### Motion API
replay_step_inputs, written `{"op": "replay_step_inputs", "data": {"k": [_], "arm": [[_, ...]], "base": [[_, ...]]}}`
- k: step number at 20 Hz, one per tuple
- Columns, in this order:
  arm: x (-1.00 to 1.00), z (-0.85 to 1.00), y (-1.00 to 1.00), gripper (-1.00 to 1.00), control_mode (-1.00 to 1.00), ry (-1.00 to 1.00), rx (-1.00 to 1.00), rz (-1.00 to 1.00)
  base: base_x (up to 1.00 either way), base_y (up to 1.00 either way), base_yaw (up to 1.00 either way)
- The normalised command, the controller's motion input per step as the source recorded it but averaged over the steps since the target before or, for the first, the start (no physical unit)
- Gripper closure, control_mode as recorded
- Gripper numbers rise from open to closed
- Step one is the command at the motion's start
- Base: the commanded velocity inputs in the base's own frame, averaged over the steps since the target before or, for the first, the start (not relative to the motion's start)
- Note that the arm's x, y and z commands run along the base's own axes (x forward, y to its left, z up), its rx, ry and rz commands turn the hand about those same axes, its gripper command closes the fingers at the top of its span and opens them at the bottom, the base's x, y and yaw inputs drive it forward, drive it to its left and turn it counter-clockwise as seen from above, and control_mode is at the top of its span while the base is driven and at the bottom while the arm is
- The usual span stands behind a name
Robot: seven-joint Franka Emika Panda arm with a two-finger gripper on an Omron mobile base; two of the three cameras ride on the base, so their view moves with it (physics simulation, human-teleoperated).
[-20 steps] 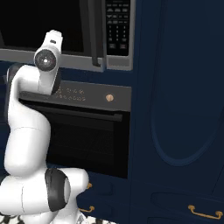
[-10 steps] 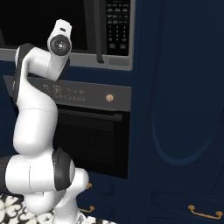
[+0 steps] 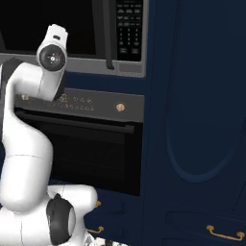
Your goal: Pick the eggplant from the sink and place it in the bowl. Then pick the bowl and place it in the microwave. Then close the microwave door and press the start button.
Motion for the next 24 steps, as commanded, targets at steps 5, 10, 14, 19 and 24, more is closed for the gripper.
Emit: {"op": "replay_step_inputs", "data": {"k": [5,10,14,19,24], "arm": [[-0.89,0.00,-0.12,-1.00,-1.00,0.00,0.00,-0.07],[-0.77,-0.07,-0.20,-1.00,-1.00,0.00,0.01,-0.09],[-0.59,-0.08,-0.20,-1.00,-1.00,-0.01,0.01,-0.05],[-0.43,-0.02,-0.08,-1.00,-1.00,0.00,0.01,-0.07],[-0.20,0.00,0.00,-1.00,-1.00,0.00,0.00,-0.09]], "base": [[0.00,0.00,0.00],[0.00,0.00,0.00],[0.00,0.00,0.00],[0.00,0.00,0.00],[0.00,0.00,0.00]]}}
